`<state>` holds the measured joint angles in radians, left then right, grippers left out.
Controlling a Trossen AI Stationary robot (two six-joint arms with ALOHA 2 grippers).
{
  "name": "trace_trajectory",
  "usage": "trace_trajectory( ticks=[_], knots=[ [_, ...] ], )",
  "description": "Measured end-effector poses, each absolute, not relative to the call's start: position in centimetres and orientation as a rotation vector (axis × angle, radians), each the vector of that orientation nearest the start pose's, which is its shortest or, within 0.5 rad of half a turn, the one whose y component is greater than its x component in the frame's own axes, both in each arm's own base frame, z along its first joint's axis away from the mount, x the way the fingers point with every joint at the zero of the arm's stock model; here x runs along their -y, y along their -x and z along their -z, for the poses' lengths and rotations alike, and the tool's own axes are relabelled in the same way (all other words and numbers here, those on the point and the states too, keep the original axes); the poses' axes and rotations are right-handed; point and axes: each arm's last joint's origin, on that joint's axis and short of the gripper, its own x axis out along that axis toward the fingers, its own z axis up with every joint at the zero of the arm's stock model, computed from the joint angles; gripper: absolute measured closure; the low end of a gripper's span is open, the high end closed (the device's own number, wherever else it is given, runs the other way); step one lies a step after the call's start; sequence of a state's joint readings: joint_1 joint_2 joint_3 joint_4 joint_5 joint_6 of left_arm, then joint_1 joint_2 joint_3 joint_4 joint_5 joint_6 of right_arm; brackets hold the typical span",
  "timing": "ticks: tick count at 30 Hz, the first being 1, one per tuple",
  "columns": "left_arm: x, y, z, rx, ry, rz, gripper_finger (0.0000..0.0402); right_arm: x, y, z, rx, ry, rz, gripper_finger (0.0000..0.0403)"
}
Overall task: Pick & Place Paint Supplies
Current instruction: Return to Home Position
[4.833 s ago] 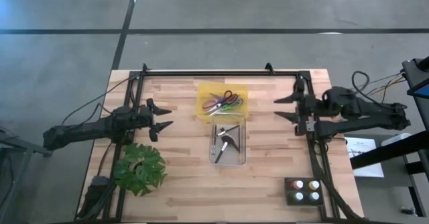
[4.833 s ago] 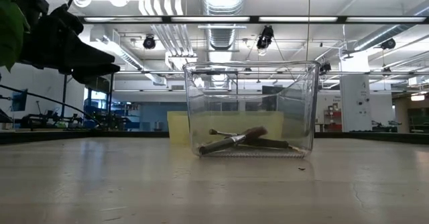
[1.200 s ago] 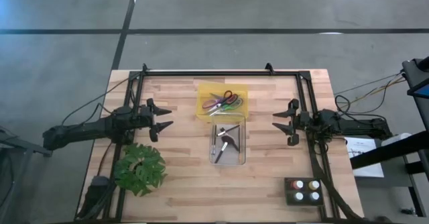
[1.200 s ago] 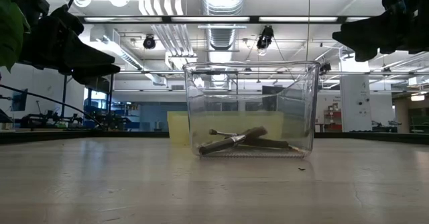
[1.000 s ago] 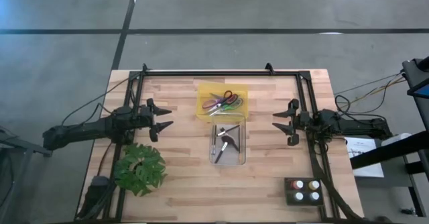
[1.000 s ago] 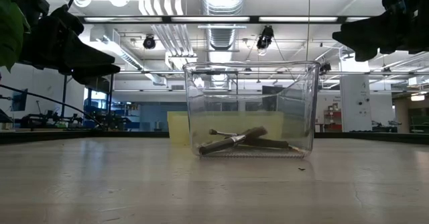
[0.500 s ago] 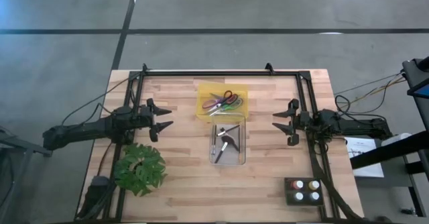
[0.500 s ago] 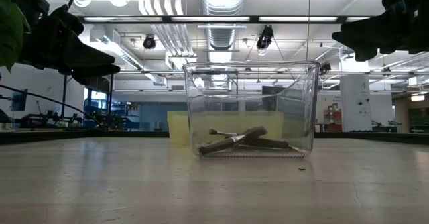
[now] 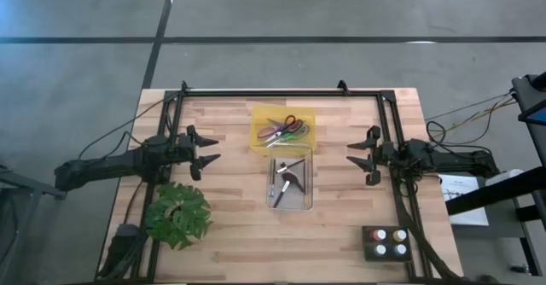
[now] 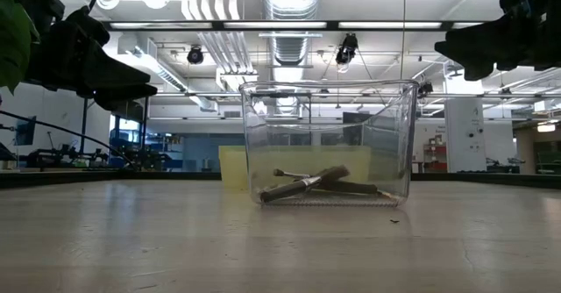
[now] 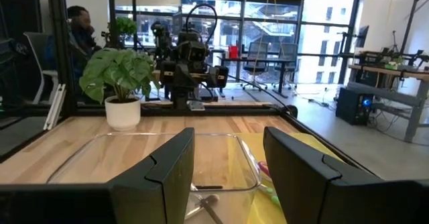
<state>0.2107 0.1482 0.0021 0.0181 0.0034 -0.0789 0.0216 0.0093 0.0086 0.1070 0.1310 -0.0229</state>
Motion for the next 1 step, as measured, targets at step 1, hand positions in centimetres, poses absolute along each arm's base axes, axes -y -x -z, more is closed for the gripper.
trace_trajectory(
  ticks=[1],
  knots=[
    [-2.2,-10.36,-15.38,-0.119,0.092,-0.212,0.015,0.17,-9.7,-17.6,0.105,0.013,0.111,0.0225]
  ],
)
